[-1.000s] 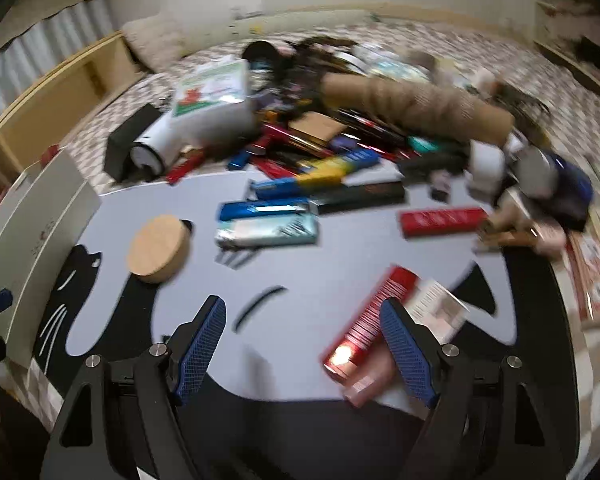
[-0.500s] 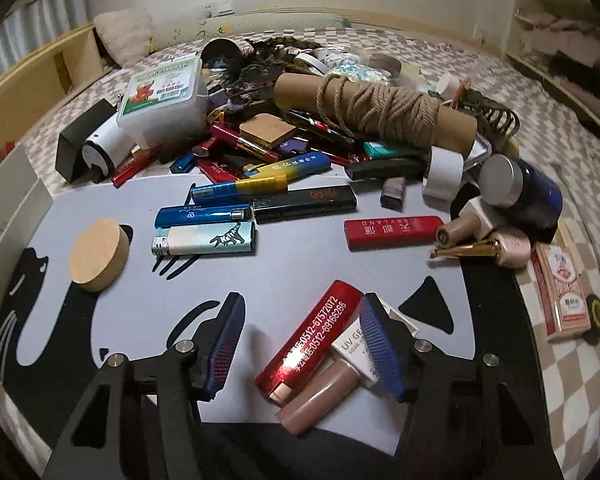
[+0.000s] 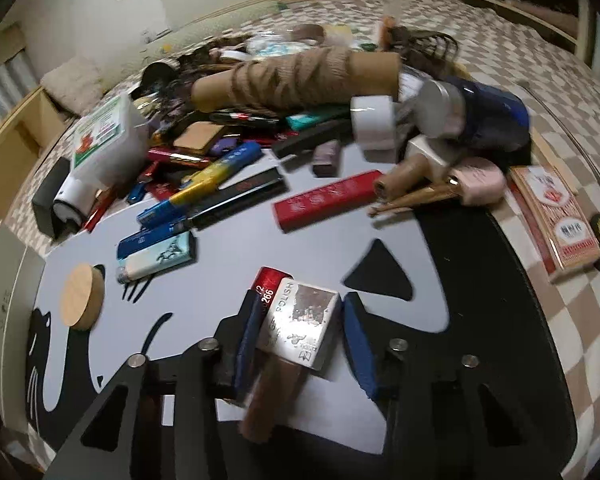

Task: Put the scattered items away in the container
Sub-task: 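Grasp the UV gel polish box with the right tool while the left tool grasps the round wooden coaster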

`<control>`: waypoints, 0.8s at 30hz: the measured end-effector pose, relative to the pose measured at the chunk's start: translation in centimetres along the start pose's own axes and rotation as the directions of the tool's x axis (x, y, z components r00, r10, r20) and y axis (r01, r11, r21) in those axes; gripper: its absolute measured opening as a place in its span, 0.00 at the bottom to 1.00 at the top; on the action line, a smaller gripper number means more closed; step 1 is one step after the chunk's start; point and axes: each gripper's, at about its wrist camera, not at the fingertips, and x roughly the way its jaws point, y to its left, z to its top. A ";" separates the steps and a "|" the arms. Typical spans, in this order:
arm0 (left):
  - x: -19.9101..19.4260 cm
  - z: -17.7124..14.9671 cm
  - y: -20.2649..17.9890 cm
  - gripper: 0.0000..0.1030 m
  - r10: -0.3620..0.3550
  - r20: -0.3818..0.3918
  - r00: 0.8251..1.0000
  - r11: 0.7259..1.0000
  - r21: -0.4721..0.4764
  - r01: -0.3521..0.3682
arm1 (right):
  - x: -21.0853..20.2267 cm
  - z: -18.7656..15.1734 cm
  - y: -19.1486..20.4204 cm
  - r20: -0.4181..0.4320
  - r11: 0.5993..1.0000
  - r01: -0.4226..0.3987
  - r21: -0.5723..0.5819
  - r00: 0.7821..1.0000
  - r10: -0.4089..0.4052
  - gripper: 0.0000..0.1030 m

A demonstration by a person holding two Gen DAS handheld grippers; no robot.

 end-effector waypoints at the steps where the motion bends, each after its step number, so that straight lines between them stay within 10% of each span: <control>1: 0.0 0.0 0.0 1.00 0.000 0.000 1.000 1.000 -0.001 0.000 | 0.0 -0.1 0.5 0.007 1.000 0.000 -0.019 1.000 0.000 0.40; 24: 5.4 2.5 -2.0 0.98 0.031 -0.012 0.999 0.999 0.013 -0.030 | -1.9 -4.8 5.1 -0.070 0.983 -0.066 -0.173 0.996 0.055 0.36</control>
